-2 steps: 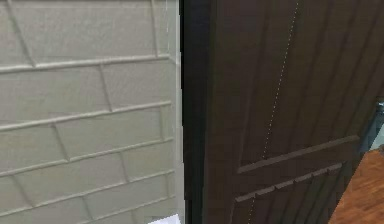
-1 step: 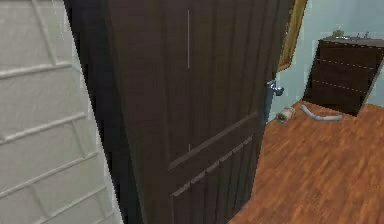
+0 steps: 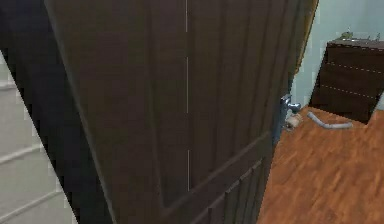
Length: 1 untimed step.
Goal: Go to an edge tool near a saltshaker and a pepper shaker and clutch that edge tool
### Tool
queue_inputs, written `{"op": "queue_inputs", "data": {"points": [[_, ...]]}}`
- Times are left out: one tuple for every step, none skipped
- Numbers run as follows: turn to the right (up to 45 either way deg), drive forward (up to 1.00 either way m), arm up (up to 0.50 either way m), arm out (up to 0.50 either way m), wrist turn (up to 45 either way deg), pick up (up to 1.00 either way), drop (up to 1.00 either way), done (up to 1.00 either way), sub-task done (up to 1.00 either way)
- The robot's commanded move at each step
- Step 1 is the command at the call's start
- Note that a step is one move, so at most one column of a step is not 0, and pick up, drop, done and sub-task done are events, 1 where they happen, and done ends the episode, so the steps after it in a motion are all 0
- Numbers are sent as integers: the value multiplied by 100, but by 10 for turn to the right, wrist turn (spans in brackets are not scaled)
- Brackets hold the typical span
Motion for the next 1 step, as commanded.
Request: {"op": "queue_inputs", "data": {"points": [[450, 0, 0, 0, 0, 0, 0, 0, 0]]}}
